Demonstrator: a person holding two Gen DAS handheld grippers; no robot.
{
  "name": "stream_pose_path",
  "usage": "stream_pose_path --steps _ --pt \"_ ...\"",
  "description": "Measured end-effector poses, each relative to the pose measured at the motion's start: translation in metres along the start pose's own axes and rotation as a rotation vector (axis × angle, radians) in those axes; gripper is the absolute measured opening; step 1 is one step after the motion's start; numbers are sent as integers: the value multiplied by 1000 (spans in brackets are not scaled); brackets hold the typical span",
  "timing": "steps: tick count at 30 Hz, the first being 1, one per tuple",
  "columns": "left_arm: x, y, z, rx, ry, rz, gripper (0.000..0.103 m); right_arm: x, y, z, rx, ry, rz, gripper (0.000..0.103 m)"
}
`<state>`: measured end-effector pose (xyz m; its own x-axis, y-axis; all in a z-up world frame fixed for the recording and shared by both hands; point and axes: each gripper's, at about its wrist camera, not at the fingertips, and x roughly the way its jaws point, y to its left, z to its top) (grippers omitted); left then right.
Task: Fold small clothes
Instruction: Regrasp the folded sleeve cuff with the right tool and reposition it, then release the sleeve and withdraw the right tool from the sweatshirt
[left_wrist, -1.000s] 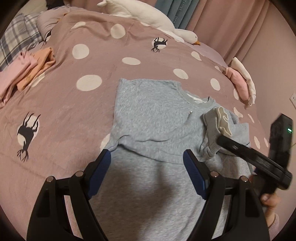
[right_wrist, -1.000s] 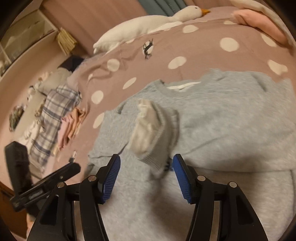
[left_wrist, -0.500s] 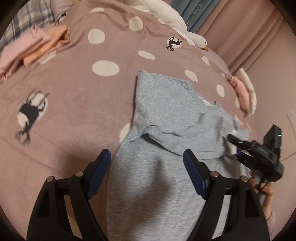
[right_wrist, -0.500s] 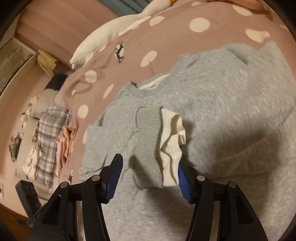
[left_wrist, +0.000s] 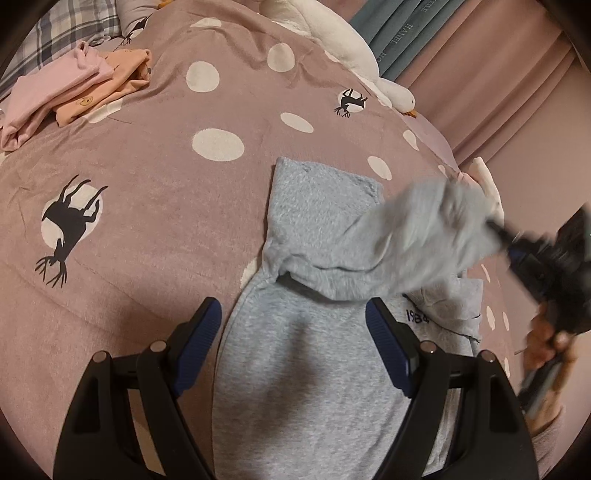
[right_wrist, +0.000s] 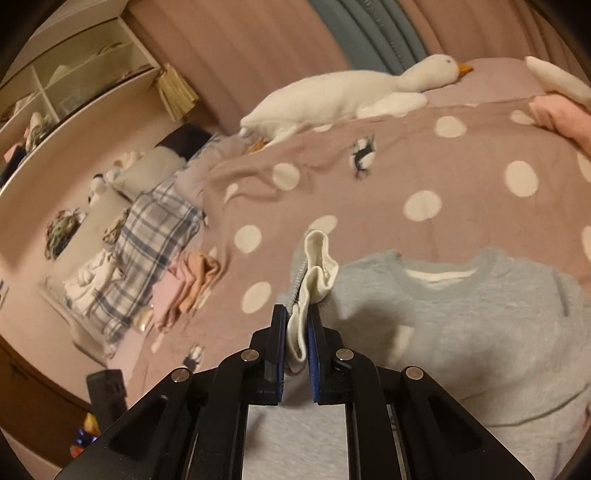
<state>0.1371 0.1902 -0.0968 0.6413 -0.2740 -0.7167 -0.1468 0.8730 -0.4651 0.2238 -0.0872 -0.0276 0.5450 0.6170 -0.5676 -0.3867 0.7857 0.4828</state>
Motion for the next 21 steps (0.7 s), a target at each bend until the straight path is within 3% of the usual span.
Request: stream_pose_path --steps 4,5,8,11,13,15,18,21 --pt "8 -7 4 -7 14 -19 80 26 -79 -32 124 107 -164 12" --pt "10 -12 5 -4 19 -26 80 31 -98 -42 162 126 -176 12" --pt "15 -31 15 24 23 -68 80 32 -126 -61 259 123 -105 12" --pt "23 -50 25 45 28 -123 80 26 -122 -64 244 136 -125 12" --pt "36 -62 35 61 48 -170 80 20 -112 -63 192 146 -204 12" --pt "56 -69 45 48 86 -213 80 4 -98 -58 125 86 -312 12" --pt "87 -74 56 41 162 -256 80 -17 -82 -50 72 -23 -251 12" --pt "119 -64 67 -13 204 -222 80 -5 -62 -41 3 -3 -189 12"
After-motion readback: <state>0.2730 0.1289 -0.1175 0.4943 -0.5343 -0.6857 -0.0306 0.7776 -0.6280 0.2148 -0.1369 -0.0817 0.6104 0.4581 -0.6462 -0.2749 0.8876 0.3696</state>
